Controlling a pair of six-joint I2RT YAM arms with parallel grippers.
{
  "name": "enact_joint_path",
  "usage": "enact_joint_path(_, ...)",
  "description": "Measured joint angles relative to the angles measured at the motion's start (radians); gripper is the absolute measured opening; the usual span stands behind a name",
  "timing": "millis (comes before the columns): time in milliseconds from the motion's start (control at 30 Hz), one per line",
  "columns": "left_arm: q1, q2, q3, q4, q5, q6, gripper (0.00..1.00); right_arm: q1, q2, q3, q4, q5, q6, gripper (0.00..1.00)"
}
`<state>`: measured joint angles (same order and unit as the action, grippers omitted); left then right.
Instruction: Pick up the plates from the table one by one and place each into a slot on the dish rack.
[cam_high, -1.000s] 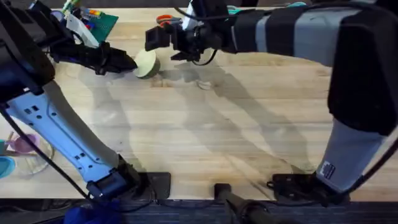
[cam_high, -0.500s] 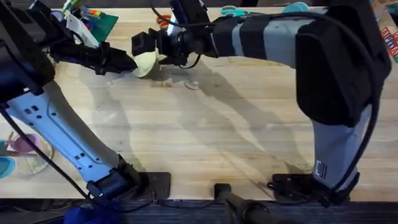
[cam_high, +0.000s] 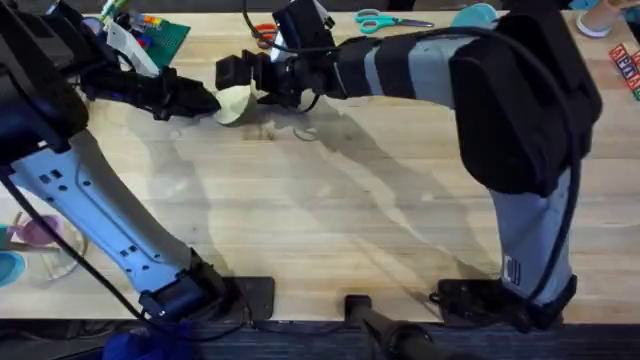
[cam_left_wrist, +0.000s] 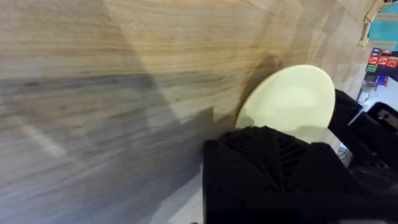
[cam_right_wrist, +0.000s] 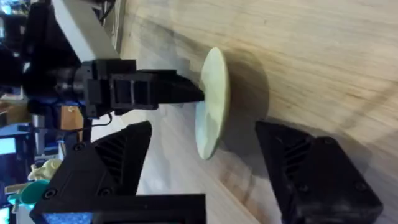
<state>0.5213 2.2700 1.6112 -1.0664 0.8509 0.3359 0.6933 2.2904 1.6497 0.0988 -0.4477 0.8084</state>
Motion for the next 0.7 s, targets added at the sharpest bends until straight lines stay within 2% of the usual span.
enact_joint_path(700, 0.0, 0.0, 0.0, 0.0, 0.0, 0.0, 0.041, 0.002, 0.018, 0.005, 0.023, 0.049, 0.015, 0.979)
